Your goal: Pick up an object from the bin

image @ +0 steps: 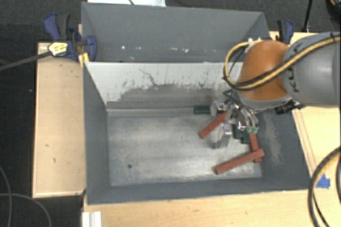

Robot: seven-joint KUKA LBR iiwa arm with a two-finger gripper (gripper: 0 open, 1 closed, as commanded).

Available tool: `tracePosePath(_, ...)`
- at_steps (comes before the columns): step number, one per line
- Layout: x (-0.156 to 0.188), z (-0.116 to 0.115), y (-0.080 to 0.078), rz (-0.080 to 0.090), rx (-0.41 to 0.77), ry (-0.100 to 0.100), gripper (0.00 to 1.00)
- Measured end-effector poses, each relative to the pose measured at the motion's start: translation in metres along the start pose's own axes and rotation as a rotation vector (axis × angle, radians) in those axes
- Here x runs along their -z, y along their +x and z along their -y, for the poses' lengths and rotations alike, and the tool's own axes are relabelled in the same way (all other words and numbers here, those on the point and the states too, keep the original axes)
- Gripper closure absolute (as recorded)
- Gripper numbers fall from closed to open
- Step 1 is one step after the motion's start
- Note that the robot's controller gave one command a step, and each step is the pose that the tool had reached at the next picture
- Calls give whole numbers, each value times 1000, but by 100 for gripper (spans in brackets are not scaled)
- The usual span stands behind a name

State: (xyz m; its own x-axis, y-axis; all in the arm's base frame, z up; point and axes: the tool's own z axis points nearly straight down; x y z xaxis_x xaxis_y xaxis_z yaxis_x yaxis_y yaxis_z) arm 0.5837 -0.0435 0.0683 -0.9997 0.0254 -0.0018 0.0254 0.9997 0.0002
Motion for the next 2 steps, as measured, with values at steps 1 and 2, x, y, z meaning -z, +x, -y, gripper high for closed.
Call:
tracePosePath(1, 3, -1, -1, 3, -4, -1, 100)
tracePosePath(2, 163, 15, 5, 10, 13, 1, 100)
